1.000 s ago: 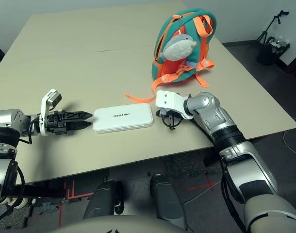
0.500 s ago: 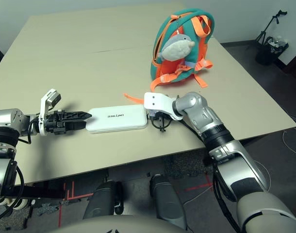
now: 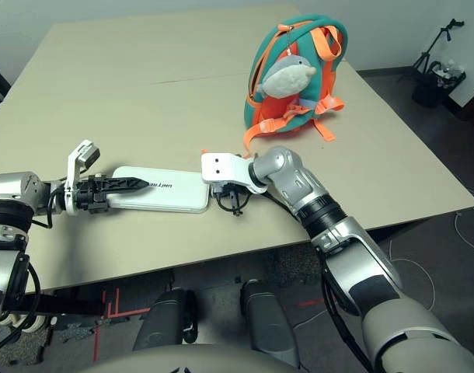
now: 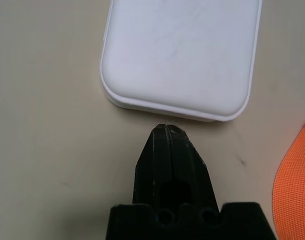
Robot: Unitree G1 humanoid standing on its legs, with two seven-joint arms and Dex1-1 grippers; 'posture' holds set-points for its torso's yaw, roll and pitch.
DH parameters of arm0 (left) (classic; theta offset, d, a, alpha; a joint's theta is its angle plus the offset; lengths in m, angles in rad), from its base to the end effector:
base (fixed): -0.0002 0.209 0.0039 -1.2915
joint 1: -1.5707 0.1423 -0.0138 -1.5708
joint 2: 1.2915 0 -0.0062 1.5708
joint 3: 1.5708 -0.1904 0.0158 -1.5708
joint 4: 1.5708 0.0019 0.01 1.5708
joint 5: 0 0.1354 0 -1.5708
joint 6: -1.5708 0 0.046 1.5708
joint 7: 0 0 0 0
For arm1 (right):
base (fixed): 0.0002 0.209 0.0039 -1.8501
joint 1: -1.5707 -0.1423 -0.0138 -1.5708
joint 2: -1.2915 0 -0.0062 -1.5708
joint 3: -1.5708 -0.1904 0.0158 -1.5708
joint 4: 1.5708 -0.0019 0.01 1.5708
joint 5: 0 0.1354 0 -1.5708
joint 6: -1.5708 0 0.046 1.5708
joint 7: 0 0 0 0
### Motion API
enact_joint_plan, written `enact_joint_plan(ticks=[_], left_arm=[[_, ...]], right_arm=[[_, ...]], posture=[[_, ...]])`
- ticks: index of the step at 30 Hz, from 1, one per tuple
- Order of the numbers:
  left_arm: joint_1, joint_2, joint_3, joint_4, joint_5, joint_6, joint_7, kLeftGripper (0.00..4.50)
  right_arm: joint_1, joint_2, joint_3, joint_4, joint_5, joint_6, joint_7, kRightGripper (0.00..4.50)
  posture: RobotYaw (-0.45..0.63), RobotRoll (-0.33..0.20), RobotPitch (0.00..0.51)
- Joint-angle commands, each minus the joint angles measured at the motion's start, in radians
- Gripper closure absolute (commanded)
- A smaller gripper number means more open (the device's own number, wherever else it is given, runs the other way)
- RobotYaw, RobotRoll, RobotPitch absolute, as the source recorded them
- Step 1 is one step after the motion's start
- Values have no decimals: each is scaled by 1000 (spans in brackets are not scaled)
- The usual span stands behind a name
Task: Put the pencil case into the backpack and zip it.
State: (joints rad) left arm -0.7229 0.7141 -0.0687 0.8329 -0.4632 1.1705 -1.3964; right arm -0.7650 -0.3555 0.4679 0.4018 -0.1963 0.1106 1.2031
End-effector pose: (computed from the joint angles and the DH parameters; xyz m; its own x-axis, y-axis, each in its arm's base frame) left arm 0.2809 0.3107 0.1007 0.3292 -0.8851 -0.3289 0.2793 0.4240 -0.8615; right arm 0.3218 -0.1169 0.1368 0.1460 0.7372 -0.6597 -0.9356 -0.1137 -0.3342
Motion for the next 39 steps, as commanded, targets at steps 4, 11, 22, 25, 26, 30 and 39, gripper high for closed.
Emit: enact_joint_plan(ticks=[4, 11, 22, 25, 26, 30, 39], left_arm=[[-13, -1, 17, 56, 31, -20, 45, 1351], [-39, -15, 96, 72, 18, -73, 83, 3120], [-32, -26, 252, -30, -54, -89, 164, 3155], [-10, -49, 330, -109, -94, -83, 235, 3159], [1, -60, 359, -147, -110, -79, 258, 3164], [54, -103, 444, -277, -146, -103, 358, 3165], [143, -154, 522, -478, -227, -111, 476, 3166]], right_arm=[[9, -19, -5, 24, 6, -13, -10, 4500], [10, -109, -86, 68, 42, 0, -27, 4500], [105, -289, -365, -49, 216, 231, -94, 3885], [116, -346, -446, -33, 240, 272, -151, 2795], [118, -363, -475, -32, 253, 289, -169, 2400], [109, -386, -546, -29, 284, 329, -238, 784], [-30, -303, -577, 128, 297, 299, -410, 0]], posture=[[-85, 0, 87], [-74, 0, 93], [-92, 0, 100], [-93, 0, 103], [-91, 0, 105], [-85, 0, 108], [-53, 0, 103]])
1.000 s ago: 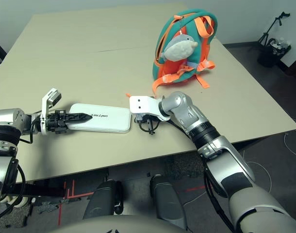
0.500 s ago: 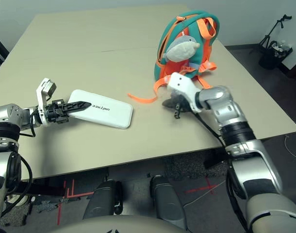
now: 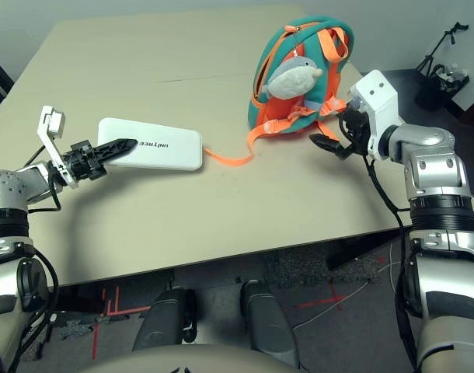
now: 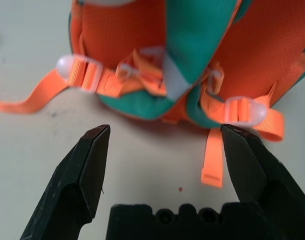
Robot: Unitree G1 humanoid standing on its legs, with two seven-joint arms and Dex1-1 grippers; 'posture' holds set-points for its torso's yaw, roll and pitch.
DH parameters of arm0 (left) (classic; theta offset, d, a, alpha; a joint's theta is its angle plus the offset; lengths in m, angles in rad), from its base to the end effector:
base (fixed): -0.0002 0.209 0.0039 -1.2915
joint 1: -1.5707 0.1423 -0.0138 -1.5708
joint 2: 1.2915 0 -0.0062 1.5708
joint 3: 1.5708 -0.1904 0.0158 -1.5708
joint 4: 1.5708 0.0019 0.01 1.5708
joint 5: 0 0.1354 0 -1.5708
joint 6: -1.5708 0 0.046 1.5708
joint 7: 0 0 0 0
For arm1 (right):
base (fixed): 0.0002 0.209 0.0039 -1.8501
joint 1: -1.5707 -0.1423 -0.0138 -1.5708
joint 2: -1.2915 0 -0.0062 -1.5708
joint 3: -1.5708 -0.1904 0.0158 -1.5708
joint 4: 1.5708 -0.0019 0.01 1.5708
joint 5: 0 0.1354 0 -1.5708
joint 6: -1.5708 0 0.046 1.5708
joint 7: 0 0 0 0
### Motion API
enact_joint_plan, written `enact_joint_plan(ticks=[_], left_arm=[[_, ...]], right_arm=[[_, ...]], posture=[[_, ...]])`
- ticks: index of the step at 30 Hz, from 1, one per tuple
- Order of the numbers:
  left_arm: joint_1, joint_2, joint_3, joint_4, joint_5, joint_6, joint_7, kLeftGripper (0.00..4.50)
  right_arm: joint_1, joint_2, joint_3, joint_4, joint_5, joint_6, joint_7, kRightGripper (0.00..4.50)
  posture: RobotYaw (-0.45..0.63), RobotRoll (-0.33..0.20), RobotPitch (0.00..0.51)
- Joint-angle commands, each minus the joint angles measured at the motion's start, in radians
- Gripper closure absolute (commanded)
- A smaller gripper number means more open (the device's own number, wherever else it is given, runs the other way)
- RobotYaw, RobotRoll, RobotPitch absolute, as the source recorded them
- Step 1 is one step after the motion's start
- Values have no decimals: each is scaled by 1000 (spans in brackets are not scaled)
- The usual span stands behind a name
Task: Put the pencil case into the backpack and zip it.
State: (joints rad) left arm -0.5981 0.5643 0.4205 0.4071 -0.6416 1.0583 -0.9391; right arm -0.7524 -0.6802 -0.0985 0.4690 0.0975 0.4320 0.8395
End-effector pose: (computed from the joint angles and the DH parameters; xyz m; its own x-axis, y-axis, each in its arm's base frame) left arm 0.2784 0.2992 0.1355 0.6894 -0.7230 -0.0446 0.5148 0.5324 -0.6720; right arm 0.3108 -0.2933 0.1955 0.8606 0.4227 -0.2842 -0.4926 0.8327 -0.2531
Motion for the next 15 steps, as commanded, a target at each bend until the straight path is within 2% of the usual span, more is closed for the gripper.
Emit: enact_joint_plan(ticks=[1, 12, 15], left_arm=[[23, -4, 38, -61, -58, 4, 23, 3166], [23, -4, 46, -83, -106, -10, 71, 3166], [32, -1, 47, -87, -112, -15, 74, 3166]], right_arm=[[-64, 33, -7, 93, -3, -38, -67, 0], [-268, 117, 4, 510, -48, -273, -201, 0], [-285, 133, -2, 573, -43, -306, -201, 976]], posture=[[-52, 0, 101], [-27, 0, 84], [-23, 0, 85]])
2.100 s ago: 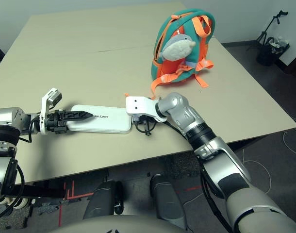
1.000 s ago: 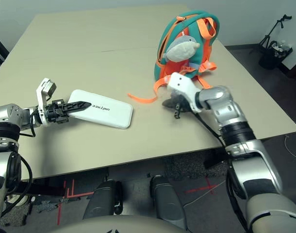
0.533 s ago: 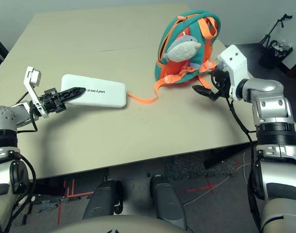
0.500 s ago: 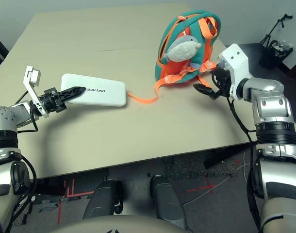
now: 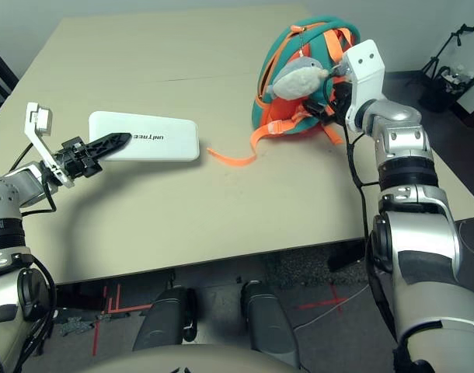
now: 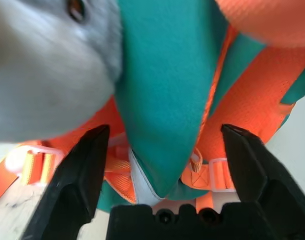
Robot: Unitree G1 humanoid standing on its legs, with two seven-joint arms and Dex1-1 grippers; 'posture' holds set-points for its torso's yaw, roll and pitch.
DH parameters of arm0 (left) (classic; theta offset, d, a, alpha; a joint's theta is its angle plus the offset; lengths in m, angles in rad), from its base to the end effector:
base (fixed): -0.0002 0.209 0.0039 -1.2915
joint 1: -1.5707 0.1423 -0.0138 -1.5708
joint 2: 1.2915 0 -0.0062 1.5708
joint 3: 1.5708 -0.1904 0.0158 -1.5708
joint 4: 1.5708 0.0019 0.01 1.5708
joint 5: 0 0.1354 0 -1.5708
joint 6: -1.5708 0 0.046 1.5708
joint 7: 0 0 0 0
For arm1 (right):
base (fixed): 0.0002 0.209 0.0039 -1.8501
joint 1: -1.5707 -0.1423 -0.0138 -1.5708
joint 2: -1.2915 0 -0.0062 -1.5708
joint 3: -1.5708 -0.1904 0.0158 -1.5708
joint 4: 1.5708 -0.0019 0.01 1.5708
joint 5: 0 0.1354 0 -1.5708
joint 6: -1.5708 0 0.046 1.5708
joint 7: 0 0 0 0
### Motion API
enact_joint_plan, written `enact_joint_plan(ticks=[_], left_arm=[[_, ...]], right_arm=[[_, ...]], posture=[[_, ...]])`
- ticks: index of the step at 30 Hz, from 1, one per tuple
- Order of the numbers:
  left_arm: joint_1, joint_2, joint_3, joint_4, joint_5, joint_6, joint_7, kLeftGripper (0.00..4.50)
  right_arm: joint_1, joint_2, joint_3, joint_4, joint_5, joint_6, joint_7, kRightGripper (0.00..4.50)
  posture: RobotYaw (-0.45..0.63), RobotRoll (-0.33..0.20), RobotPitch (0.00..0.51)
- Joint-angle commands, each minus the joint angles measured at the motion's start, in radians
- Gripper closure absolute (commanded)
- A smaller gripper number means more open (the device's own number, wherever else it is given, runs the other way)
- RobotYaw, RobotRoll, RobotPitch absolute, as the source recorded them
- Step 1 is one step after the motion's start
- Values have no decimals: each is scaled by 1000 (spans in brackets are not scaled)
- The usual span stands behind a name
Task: Put the pencil case into the backpack and zip it.
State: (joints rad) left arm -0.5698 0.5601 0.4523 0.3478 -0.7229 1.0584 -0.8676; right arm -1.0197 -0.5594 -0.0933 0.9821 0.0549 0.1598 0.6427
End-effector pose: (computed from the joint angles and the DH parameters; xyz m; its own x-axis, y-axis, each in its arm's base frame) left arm 0.2732 0.2990 0.1396 0.7163 -0.6978 -0.0016 0.5197 0.5350 -0.6662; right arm 0.3515 -0.2718 0.1883 0.9324 0.3138 -0.1792 -0.3477 0.9142 -0.2084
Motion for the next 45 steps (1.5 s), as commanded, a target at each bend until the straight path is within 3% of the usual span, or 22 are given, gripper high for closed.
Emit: enact_joint_plan(ticks=[1, 7, 9, 10, 16, 25, 34, 45], left_arm=[[8, 4, 16, -31, -34, -16, 3, 3166], [27, 8, 22, -42, -45, -25, 10, 3166], [25, 8, 22, -36, -41, -44, 19, 3166], [22, 6, 22, -27, -25, -74, 34, 3166], [-24, 3, 36, 72, 33, -259, 114, 3167], [-91, 0, 46, 190, 79, -502, 162, 3167], [-136, 10, 21, 255, 89, -542, 132, 3167], [-190, 87, -17, 257, 73, -491, 22, 3167]], right_arm=[[-20, 15, -6, 72, -1, -41, -3, 1382], [-34, 35, -35, 116, 29, -65, -6, 3674], [-39, 42, -48, 118, 42, -70, -1, 4292], [-42, 46, -56, 114, 51, -70, 4, 4396], [-43, 55, -82, 53, 103, -45, 63, 4396], [70, 63, -90, -394, 267, 187, 225, 4396], [208, 45, -90, -771, 378, 397, 228, 4396], [386, 41, -118, -1222, 638, 719, 160, 4397]], posture=[[-21, 0, 85], [-18, 0, 87], [-19, 0, 87], [-19, 0, 88], [-28, 0, 92], [-44, 0, 96], [-61, 0, 93], [-64, 0, 91]])
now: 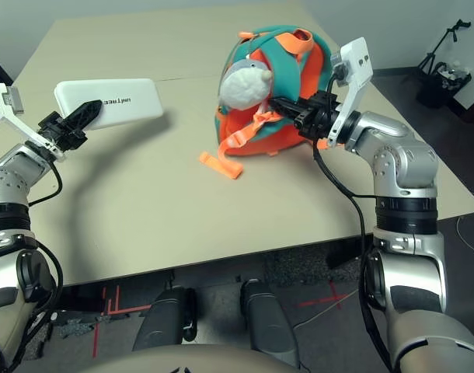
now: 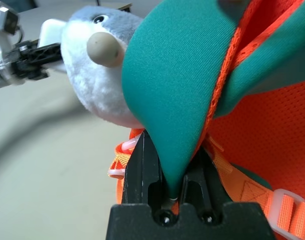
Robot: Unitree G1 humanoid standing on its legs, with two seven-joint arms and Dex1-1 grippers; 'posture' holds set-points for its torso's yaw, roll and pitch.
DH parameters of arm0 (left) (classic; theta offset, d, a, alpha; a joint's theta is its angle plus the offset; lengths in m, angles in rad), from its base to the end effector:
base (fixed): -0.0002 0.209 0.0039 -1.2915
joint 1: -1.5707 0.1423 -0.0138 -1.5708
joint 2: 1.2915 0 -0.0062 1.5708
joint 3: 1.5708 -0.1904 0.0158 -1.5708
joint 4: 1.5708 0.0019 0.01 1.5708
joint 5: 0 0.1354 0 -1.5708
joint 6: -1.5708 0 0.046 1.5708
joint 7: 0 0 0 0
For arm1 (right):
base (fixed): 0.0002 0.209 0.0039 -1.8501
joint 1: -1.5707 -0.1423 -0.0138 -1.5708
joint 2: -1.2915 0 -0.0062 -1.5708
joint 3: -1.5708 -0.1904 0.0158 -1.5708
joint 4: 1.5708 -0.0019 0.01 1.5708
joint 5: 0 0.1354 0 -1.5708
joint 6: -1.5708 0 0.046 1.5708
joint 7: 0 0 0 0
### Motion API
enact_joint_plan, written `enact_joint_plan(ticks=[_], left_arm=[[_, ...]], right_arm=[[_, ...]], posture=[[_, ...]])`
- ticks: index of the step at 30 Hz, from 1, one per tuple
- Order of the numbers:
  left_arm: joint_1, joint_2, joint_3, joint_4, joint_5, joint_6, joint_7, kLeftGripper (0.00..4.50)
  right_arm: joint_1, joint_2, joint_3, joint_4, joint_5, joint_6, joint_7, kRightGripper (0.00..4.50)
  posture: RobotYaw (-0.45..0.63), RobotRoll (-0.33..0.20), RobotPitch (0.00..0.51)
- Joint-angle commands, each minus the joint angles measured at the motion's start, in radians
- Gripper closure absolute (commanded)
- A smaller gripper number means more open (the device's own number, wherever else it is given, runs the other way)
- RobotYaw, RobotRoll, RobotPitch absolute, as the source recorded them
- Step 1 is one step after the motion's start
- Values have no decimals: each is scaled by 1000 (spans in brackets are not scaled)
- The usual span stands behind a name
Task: Put the pencil case into the backpack and zip it.
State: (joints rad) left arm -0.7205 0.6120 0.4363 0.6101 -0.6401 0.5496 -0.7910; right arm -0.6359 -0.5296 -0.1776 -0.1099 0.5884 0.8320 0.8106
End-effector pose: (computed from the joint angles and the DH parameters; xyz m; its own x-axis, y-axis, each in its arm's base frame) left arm 0.2981 0.3217 0.1642 0.8866 -0.4341 0.1599 0.4587 0.7802 -0.4252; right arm 0.2790 -0.2241 0.2105 0.5920 0.8059 0.0076 -0.8048 0.5907 0.0572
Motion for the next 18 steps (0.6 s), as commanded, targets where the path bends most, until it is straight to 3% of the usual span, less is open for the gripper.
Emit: enact_joint_plan(ticks=[1, 6, 11, 18], left_arm=[[-45, 51, -2, -7, -23, 39, -91, 3167], [-93, 136, -9, -30, -62, 144, -216, 3168], [-114, 238, -48, -175, -162, 366, -383, 3169], [-120, 238, -79, -325, -211, 448, -391, 3169]], right_arm=[[12, 14, -33, -152, 124, 66, -17, 4397], [57, -3, -8, -174, 133, 82, -33, 4397], [91, -21, 20, -133, 105, 52, -20, 4397], [114, -27, 39, -110, 91, 24, -9, 4397]], posture=[[-73, 0, 91], [-73, 0, 90], [-58, 0, 90], [-49, 0, 98]])
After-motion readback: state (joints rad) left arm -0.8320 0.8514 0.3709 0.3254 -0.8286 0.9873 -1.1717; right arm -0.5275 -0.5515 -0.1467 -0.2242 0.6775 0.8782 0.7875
